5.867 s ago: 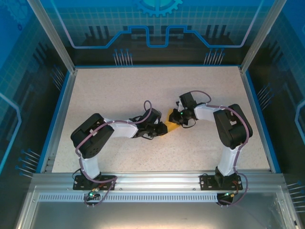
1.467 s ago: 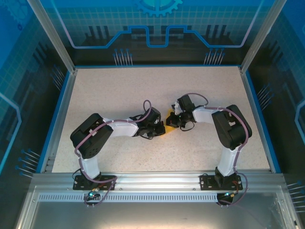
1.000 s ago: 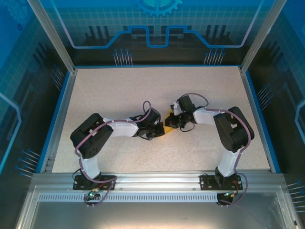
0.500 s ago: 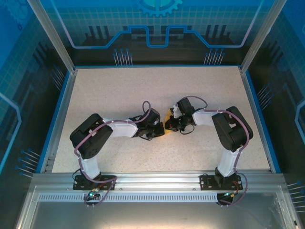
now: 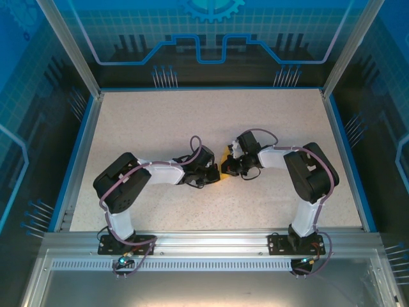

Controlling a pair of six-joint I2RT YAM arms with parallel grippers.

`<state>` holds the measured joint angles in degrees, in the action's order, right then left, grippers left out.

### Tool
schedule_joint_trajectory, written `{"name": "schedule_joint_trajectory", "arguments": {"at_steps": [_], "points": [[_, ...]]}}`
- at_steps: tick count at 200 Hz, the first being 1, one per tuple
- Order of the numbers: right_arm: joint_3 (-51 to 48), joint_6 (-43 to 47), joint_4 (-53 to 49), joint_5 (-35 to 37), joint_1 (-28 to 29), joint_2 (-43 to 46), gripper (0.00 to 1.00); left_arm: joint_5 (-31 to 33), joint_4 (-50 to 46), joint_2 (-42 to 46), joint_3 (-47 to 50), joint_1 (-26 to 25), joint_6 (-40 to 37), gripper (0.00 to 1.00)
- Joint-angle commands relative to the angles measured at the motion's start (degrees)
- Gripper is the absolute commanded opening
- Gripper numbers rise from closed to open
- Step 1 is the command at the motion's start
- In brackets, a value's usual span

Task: Fold a paper plane with a square sheet of paper (pick it up from the middle)
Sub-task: Fourth fold the wing at the center of the table.

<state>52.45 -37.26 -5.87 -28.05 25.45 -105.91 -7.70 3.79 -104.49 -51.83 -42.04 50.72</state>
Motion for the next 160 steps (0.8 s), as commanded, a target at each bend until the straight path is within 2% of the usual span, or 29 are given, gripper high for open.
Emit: {"name": "schedule_joint_trajectory", "arguments": {"at_steps": [1,67,160], "points": [[-0.1,0.3,-1.6,1.0,-0.4,-2.8,0.01,1.5,-2.7,0.5,2.7,0.5,0.1,0.02],[2.3,5.6,0.0,-1.0,-4.5,-3.0,0.02,0.4,-2.0,1.2,8.1,0.5,0.8,0.0],[6.4,7.9,-0.8,-0.9,-11.9,-5.8,0.02,-0.9,-2.2,-0.3,7.8,0.5,0.4,0.0]]}}
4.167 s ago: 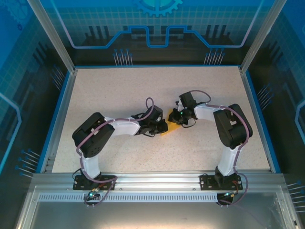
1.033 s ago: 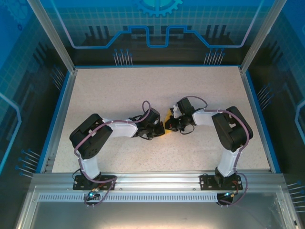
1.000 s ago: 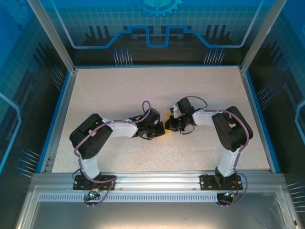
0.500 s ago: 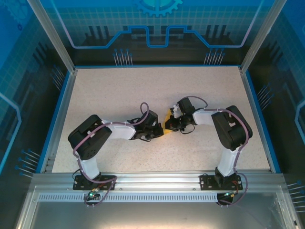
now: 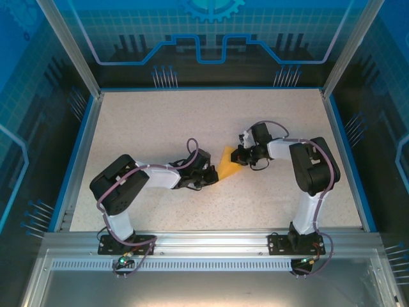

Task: Fold a paper plane with a square sheet of paper (pick it up from the middle)
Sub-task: Fourth fold the wing at the center of the table.

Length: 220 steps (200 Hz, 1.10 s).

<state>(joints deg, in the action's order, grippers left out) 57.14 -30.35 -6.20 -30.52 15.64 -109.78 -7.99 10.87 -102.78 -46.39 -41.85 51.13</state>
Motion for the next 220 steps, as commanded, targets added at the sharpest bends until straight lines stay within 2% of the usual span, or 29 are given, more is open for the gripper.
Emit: {"name": "schedule_joint_trajectory", "arguments": {"at_steps": [1,75,145,196,220], "points": [[1.8,1.0,-0.4,1.6,-2.2,-2.0,0.02,-0.6,-9.3,-1.9,2.4,0.3,0.0,0.0],[5.0,-2.4,1.4,0.9,-8.0,-5.2,0.03,-1.3,-9.6,-2.0,1.6,0.2,-0.4,0.0],[9.2,-4.1,0.1,3.5,-11.7,-6.4,0.03,-1.8,-9.8,-1.7,1.4,0.3,-0.6,0.0],[12.2,-3.0,-4.0,6.4,-11.9,-2.4,0.05,-2.8,-10.1,-0.7,-1.4,0.3,-1.6,0.0],[9.0,-2.1,-4.9,7.8,-11.0,2.5,0.09,-2.8,-10.3,1.7,-4.9,0.2,-2.4,0.06]]}}
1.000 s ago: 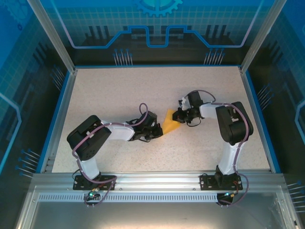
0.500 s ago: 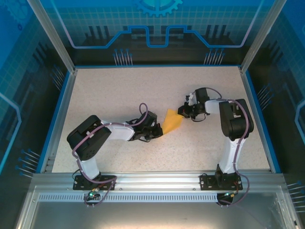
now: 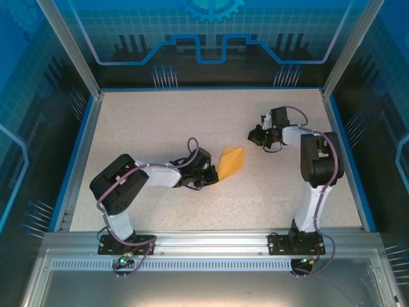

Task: Fold a paper plane with a square sheet of paper (pick it up from the middle)
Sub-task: Fourth fold the wing at the center of the table, then turn over the paper at the center of the table.

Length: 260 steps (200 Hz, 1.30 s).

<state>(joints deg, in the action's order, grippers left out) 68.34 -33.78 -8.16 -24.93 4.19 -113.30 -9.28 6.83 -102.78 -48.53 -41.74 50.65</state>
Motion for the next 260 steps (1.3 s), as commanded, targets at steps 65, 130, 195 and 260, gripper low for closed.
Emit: {"name": "schedule_joint_trajectory", "arguments": {"at_steps": [65,130,195,260], "points": [[-13.9,2.6,-3.2,1.6,5.6,17.1,0.39,2.7,-6.4,7.4,-5.1,1.2,-4.0,0.33],[-17.3,1.0,0.6,-2.1,11.6,16.3,0.42,2.3,-5.0,5.1,-5.4,1.7,-4.5,0.38],[-15.7,-0.7,2.7,-2.6,13.7,11.9,0.41,2.8,-6.5,-0.7,-8.7,2.0,-5.6,0.36],[-15.0,-2.3,3.8,-2.8,14.5,9.8,0.43,3.5,-8.0,-4.1,-10.2,2.5,-5.4,0.3]]}}
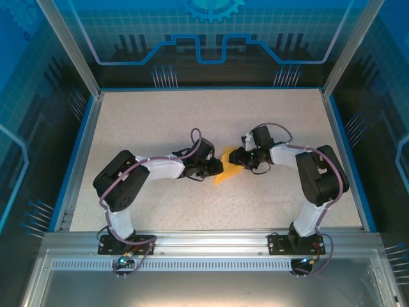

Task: Fold a paper plane with a square sheet of paper (pick it up from the middle)
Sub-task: Turn over the paper at the center of the table.

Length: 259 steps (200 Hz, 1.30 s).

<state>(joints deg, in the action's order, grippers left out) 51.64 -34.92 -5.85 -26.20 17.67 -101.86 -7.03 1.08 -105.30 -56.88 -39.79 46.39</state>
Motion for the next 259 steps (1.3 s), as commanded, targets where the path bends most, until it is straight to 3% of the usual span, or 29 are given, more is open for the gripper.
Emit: {"name": "schedule_joint_trajectory", "arguments": {"at_steps": [1,86,139,166,204,239,259], "points": [[1.7,-1.2,1.5,-1.6,1.0,-1.6,0.43,1.2,-2.3,-1.6,-1.8,0.6,-1.1,0.29],[2.6,-3.4,4.8,-3.9,2.5,-4.5,0.36,1.0,-2.6,-2.5,-1.8,0.8,-1.1,0.16],[2.8,-3.4,5.1,-3.7,3.1,-5.4,0.17,0.8,-2.9,-1.0,-1.5,1.1,-1.1,0.16],[4.1,-1.5,2.6,-1.4,3.0,-2.9,0.09,1.0,-4.1,4.3,-0.2,2.5,-1.7,0.27],[7.3,4.9,-4.9,2.1,3.0,4.4,0.06,-0.4,-4.8,12.5,3.1,6.5,-2.6,0.45],[8.4,6.4,-4.8,-3.3,2.9,8.6,0.05,-9.5,-0.2,18.6,7.3,10.3,-1.9,0.62],[9.2,5.0,-2.8,-7.7,2.4,9.6,0.05,-17.8,3.6,21.0,9.0,12.7,-0.3,0.73]]}}
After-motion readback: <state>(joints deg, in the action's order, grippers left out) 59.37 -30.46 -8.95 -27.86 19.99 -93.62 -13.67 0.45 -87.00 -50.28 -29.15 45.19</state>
